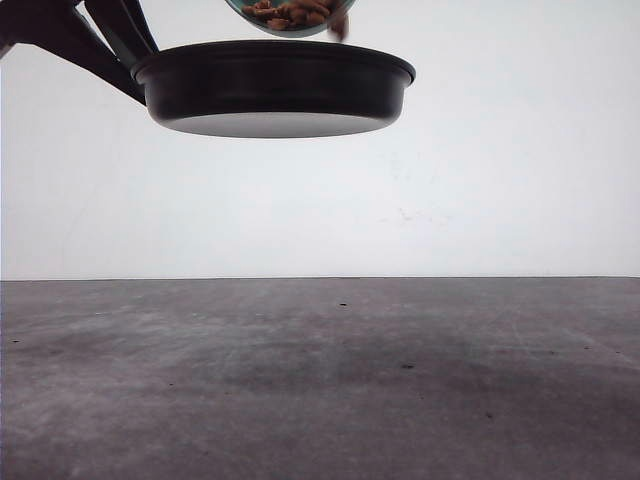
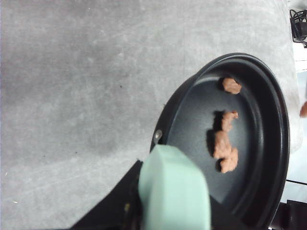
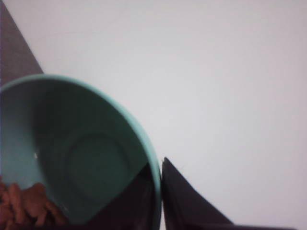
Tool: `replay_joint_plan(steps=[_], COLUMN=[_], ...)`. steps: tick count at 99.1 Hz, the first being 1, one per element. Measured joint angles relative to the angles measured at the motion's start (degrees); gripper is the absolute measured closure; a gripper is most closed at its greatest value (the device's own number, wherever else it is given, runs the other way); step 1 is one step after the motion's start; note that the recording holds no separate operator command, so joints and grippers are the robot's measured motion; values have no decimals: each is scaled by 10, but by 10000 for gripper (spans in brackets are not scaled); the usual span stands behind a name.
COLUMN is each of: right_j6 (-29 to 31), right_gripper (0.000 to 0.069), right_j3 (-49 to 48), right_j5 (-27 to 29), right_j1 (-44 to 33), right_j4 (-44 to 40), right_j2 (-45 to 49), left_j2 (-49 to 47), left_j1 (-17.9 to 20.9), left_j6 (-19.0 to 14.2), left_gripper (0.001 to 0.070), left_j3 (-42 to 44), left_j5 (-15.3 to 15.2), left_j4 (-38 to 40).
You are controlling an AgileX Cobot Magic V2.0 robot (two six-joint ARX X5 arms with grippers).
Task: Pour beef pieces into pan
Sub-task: 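Tilt the bowl with the right gripper to pour cubes into the pan, then lower the empty bowl onto the table with the right gripper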
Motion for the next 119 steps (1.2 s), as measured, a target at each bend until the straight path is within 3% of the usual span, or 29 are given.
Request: replay_joint_plan(steps=[34,67,85,99,107,119], right_j6=[-112,-121,-22,98,195,360], right_gripper=[679,679,679,679,678,678], right_j3=[0,0,0,0,2,27], right_j5=[-69,-65,-5,6,-18,-101], right_j1=[1,0,-6,-19,-37,-97], right_j4=[85,91,68,-23,-115,-267], right_j2=[4,4,4,-3,-18,-49], left_j2=[7,11,11,11,11,11], left_j1=[6,15,18,18,18,18], left_j6=[0,0,4,9,11,18], left_gripper=[661,661,661,661,661,661], left_j3=[0,0,0,0,0,0], left_j5=[4,4,4,5,9,9], left_j4=[0,0,0,10,14,14])
